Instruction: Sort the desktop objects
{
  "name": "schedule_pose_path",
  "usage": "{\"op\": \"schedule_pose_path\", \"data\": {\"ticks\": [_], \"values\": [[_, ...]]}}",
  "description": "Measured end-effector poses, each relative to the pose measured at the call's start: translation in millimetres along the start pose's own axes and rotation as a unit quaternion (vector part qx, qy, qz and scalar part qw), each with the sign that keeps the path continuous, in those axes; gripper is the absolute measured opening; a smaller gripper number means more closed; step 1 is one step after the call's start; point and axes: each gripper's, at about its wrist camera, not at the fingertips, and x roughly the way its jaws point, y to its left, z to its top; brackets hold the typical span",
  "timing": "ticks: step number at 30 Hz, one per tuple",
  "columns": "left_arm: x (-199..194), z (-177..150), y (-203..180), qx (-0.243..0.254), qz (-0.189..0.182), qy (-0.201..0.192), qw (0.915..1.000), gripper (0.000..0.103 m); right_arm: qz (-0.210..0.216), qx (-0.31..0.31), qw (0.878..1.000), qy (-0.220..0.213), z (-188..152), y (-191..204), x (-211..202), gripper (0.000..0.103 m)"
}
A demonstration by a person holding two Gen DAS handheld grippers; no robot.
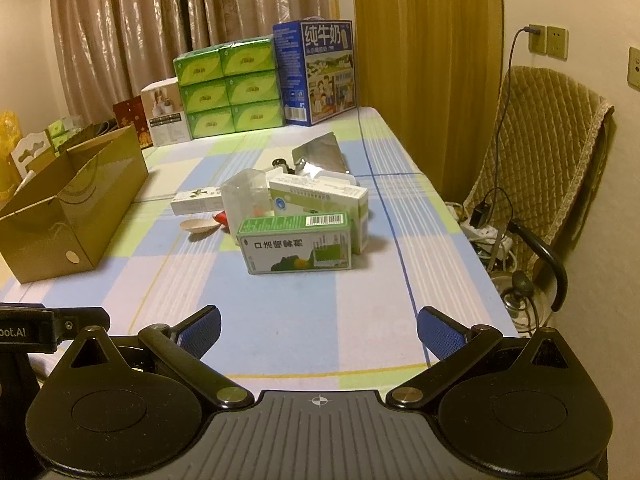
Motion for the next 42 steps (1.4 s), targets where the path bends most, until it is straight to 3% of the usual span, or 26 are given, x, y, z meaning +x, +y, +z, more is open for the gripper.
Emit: {"op": "schedule_pose_path", "data": {"ticks": [15, 23, 30, 36, 42], "values": [[0, -1, 0, 0.003, -0.004, 0.002, 1.0, 0.102, 0.001, -0.002, 1.0, 0.003, -1, 0, 2, 0.101], [0, 7, -1, 0.031, -0.022, 0.006, 0.9993, 0.102, 0.05, 0.013, 0.998, 0.023, 7, -6, 6, 0.101], [13, 21, 6, 0.061, -0.03, 0.019, 0.9975, 0.102, 0.072, -0.081, 0.994, -0.006, 28, 6, 6, 0.101], [25, 38, 15, 0.092, -0.043, 0.013, 0.9947, 0.102, 0.11, -0.235, 0.966, -0.007, 46, 23, 16, 0.101], [44, 56, 17, 0.128, -0.042, 0.003, 0.9909, 0.102, 0.118, -0.377, 0.918, 0.013, 57, 32, 51, 0.101]]}}
